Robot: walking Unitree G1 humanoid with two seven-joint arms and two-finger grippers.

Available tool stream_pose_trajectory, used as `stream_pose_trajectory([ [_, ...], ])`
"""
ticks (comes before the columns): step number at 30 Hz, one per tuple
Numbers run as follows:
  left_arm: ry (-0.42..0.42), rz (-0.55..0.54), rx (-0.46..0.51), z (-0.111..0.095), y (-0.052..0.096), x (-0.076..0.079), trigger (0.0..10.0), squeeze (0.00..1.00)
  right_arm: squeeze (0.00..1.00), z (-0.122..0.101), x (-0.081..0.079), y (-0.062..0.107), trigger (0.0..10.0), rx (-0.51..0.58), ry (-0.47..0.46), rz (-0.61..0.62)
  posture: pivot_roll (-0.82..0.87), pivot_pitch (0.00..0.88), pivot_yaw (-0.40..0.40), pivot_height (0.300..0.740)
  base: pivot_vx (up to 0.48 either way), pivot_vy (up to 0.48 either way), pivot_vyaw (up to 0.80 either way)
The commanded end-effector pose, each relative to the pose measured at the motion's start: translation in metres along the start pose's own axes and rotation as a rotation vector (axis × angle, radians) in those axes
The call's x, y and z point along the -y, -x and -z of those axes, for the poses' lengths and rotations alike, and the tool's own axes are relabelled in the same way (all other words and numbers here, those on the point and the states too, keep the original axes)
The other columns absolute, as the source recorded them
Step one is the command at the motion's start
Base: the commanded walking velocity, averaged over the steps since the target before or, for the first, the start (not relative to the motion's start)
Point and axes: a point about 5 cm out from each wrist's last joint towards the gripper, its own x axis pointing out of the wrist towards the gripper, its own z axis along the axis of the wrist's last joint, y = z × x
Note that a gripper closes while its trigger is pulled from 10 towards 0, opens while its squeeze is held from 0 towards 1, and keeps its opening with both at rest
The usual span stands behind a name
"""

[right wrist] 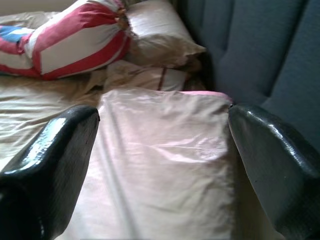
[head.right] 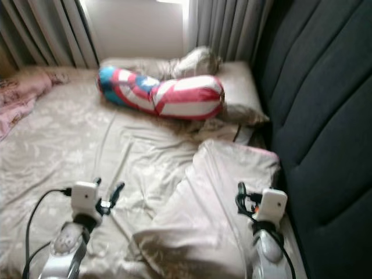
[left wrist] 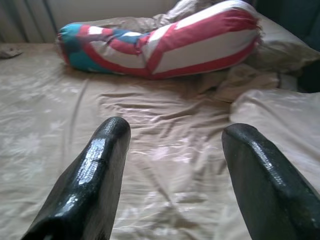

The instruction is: Clean up the room

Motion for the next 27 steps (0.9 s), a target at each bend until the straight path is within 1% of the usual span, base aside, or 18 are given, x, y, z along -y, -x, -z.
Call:
stream_pose_trajectory([
  [1,0.011,0.027,0.000,0.000,-0.001,0.007,10.0,0.00,0.00,0.006,0.007,0.004,10.0,-0.027,-0.007,0.031,-0.09,0.000,-0.054,0.740,0.000,0.000,0.00],
  [6,0.009,0.033,-0.002,-0.001,-0.002,0.007,10.0,0.00,0.00,0.008,0.006,0.005,10.0,-0.041,-0.014,0.032,-0.09,0.000,-0.050,0.740,0.000,0.000,0.00],
  [9,0.011,0.034,-0.002,-0.001,-0.002,0.007,10.0,0.00,0.00,0.012,0.006,0.006,10.0,-0.068,-0.017,0.039,-0.09,0.000,-0.051,0.740,0.000,0.000,0.00],
  [11,0.013,0.035,-0.003,-0.001,-0.003,0.007,10.0,0.00,0.00,0.018,0.008,0.006,10.0,-0.107,-0.026,0.049,-0.09,0.000,-0.049,0.740,0.000,0.000,0.00],
  [16,0.011,0.045,-0.006,-0.002,-0.004,0.007,10.0,0.00,0.00,0.025,0.015,0.008,10.0,-0.150,-0.032,0.087,-0.09,0.000,-0.043,0.740,0.000,0.000,0.00],
  [17,0.011,0.047,-0.007,-0.002,-0.004,0.007,10.0,0.00,0.00,0.025,0.016,0.007,10.0,-0.150,-0.032,0.091,-0.09,0.000,-0.043,0.740,0.000,0.000,0.00],
  [18,0.010,0.046,-0.007,-0.002,-0.004,0.006,10.0,0.00,0.00,0.023,0.016,0.007,10.0,-0.127,-0.043,0.101,-0.08,0.000,-0.041,0.740,0.000,0.000,0.00],
  [22,0.009,0.045,-0.006,-0.003,-0.005,0.005,10.0,0.00,0.00,0.019,0.014,0.005,10.0,-0.101,-0.027,0.082,-0.08,0.000,-0.039,0.740,0.000,0.000,0.00],
  [25,0.008,0.046,-0.004,-0.003,-0.005,0.005,10.0,0.00,0.00,0.018,0.013,0.004,10.0,-0.100,-0.017,0.078,-0.08,0.000,-0.039,0.740,0.000,0.000,0.00],
  [27,0.006,0.045,-0.004,-0.003,-0.005,0.005,10.0,0.00,0.00,0.019,0.013,0.004,10.0,-0.114,-0.014,0.083,-0.08,0.000,-0.038,0.730,0.000,0.000,0.00],
])
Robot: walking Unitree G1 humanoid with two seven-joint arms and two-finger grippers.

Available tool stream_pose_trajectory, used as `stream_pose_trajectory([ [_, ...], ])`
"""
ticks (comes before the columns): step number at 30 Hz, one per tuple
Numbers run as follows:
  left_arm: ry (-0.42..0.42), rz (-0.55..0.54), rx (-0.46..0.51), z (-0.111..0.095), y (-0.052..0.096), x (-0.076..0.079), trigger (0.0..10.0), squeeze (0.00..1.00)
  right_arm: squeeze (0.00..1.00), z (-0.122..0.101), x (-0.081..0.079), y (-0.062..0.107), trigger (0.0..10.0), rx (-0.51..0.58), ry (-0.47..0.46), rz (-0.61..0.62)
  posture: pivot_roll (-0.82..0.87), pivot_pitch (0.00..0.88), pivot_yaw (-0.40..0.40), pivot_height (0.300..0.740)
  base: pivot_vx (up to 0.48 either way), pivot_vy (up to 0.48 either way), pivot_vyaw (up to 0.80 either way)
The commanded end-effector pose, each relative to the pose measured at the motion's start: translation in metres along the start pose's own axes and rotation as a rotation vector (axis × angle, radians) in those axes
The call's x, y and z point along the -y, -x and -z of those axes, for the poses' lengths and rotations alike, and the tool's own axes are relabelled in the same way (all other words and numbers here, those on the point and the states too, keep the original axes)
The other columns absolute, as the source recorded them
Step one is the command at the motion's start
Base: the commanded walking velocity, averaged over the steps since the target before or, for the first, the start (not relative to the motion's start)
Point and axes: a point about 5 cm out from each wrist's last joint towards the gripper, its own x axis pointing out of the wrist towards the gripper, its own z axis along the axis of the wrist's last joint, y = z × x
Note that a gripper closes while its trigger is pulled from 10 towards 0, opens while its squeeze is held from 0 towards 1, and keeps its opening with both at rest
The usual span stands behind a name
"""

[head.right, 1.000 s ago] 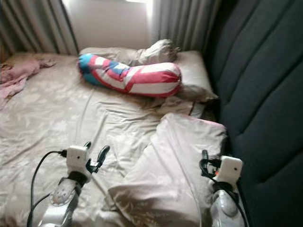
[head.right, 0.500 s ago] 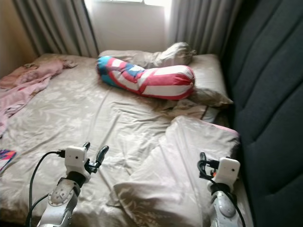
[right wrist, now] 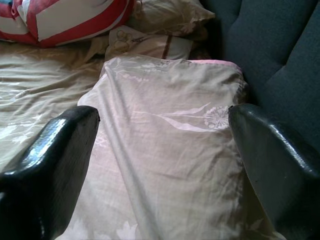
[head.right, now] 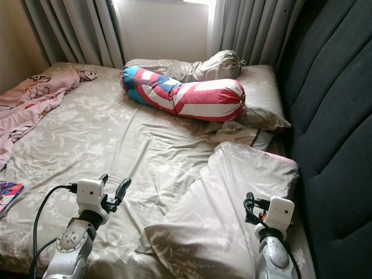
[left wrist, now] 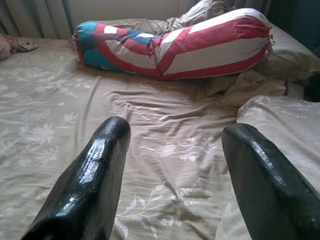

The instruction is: Clean up the room

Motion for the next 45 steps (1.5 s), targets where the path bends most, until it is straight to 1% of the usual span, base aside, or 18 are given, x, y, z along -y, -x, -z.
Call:
stream_pose_trajectory([
  [1,-0.006,0.007,-0.004,-0.0020,-0.0025,-0.0011,10.0,0.00,0.00,-0.0024,0.0001,-0.0029,10.0,0.002,0.009,0.005,-0.08,0.000,-0.038,0.725,0.000,0.000,0.00],
  [6,-0.004,0.005,-0.004,-0.0021,-0.0021,-0.0014,10.0,0.00,0.00,-0.0012,-0.0004,-0.0034,10.0,-0.001,0.011,0.004,-0.07,0.000,-0.041,0.700,0.000,0.000,0.00],
  [15,0.000,0.001,-0.005,-0.0020,-0.0018,-0.0013,10.0,0.00,0.00,-0.0026,0.0002,-0.0031,10.0,0.016,0.009,0.005,-0.07,0.000,-0.045,0.700,0.000,0.000,0.00],
  [22,0.004,0.002,-0.008,-0.0015,-0.0014,-0.0006,10.0,0.00,0.00,-0.0006,0.0005,-0.0036,10.0,-0.005,0.013,0.009,-0.07,0.000,-0.047,0.700,0.000,0.000,0.00],
  [27,0.007,0.000,-0.010,-0.0010,-0.0010,-0.0004,10.0,0.00,0.00,-0.0009,-0.0017,-0.0046,10.0,-0.003,0.021,-0.005,-0.07,0.000,-0.050,0.670,0.000,0.000,0.00],
  [32,0.006,-0.001,-0.013,-0.0008,-0.0008,-0.0007,10.0,0.00,0.00,-0.0015,-0.0016,-0.0038,10.0,0.012,0.012,-0.006,-0.07,0.000,-0.052,0.670,0.000,0.000,0.00],
  [45,0.005,-0.001,-0.016,-0.0003,-0.0003,-0.0012,10.0,0.00,0.00,0.0007,-0.0015,-0.0039,10.0,-0.007,0.018,-0.001,-0.07,0.000,-0.050,0.670,0.000,0.000,0.00],
])
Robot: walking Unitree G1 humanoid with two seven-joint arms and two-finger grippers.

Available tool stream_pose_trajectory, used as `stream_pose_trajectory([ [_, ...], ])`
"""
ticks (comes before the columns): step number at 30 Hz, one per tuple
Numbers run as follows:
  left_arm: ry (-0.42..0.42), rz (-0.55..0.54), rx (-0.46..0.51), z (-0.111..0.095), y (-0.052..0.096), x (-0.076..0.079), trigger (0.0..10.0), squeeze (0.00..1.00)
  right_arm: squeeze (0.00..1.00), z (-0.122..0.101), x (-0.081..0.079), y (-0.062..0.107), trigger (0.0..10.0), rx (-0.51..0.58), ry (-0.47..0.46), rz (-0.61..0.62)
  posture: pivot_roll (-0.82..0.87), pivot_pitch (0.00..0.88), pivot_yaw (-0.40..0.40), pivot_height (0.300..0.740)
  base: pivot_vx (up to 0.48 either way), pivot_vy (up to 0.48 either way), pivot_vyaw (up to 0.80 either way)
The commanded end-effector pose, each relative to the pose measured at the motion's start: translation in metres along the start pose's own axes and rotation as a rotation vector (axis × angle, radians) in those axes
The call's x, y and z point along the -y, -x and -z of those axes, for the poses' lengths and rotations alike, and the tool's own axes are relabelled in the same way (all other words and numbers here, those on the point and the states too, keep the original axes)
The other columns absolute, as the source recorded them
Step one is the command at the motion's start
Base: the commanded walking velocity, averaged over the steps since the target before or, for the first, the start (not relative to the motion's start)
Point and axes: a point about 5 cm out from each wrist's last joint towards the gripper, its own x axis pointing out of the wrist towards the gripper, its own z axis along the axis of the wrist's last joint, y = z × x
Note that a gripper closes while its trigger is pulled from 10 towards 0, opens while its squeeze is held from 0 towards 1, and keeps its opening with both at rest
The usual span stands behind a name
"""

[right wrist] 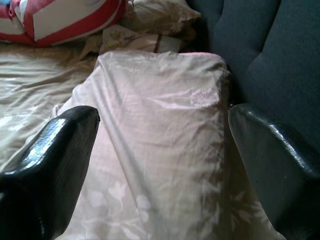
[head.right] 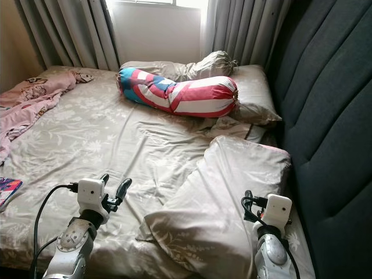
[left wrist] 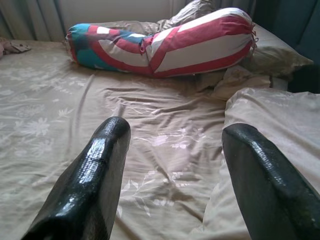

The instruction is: Clean up the room

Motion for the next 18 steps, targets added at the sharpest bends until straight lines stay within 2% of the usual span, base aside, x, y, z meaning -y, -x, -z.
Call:
stream_pose_trajectory([
  [1,0.000,0.001,-0.008,0.0002,0.0002,-0.0010,10.0,0.00,0.00,0.0015,0.0016,-0.0007,10.0,-0.018,0.005,0.004,-0.07,0.000,-0.050,0.670,0.000,0.000,0.00],
  [18,0.005,-0.003,-0.014,0.0010,0.0001,-0.0013,10.0,0.00,0.00,0.0005,0.0003,-0.0014,10.0,-0.005,0.000,-0.003,-0.06,0.000,-0.055,0.660,0.000,0.000,0.00],
])
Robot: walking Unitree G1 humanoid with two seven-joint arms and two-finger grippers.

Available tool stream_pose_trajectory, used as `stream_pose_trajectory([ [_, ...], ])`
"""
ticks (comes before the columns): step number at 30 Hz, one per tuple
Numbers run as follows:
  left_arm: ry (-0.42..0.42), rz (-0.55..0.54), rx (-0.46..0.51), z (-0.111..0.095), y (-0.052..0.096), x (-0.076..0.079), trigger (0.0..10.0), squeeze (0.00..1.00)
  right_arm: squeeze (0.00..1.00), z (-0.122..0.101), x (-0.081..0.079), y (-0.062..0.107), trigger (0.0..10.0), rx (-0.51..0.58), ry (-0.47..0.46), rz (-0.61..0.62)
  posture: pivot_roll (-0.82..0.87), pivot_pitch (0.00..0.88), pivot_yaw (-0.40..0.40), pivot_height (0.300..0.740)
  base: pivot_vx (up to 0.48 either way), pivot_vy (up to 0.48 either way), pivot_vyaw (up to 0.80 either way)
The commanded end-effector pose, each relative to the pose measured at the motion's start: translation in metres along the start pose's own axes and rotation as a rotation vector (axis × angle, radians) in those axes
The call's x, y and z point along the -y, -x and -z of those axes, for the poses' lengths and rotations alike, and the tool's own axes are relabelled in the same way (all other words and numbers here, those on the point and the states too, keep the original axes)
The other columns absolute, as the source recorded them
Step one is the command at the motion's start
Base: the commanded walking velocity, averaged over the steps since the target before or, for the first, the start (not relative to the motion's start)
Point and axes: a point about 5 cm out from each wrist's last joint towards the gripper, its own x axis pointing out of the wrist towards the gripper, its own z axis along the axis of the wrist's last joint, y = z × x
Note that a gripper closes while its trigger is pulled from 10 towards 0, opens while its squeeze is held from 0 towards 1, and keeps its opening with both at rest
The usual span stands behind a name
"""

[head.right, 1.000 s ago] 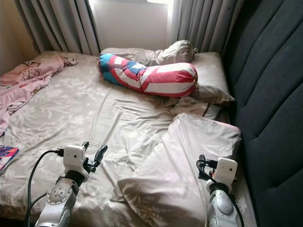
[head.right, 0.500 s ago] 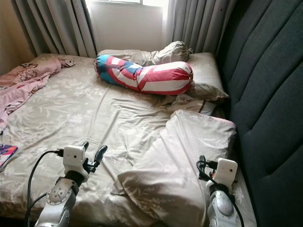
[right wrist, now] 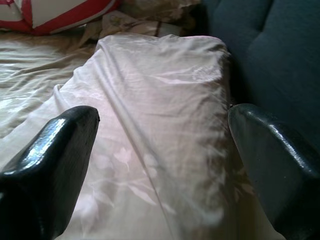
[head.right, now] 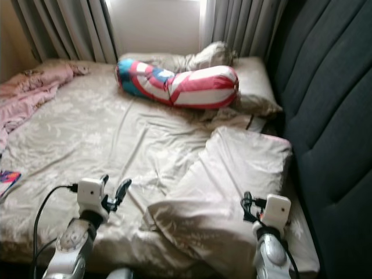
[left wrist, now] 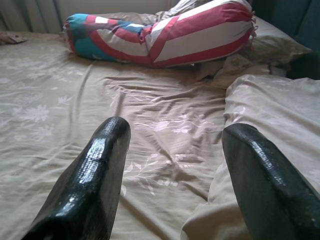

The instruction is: Clean up the room

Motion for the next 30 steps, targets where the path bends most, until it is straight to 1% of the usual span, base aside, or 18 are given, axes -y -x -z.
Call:
stream_pose_trajectory([
  [1,0.005,-0.001,-0.011,0.0007,-0.0003,-0.0005,10.0,0.00,0.00,-0.0002,0.0014,-0.0009,10.0,-0.003,0.000,0.006,-0.06,0.000,-0.055,0.660,0.000,0.000,0.00],
  [30,-0.005,0.017,-0.021,0.0007,0.0007,-0.0003,10.0,0.00,0.00,0.0013,0.0021,-0.0020,10.0,-0.011,-0.006,0.016,-0.05,0.000,-0.055,0.660,0.009,0.000,0.00],
])
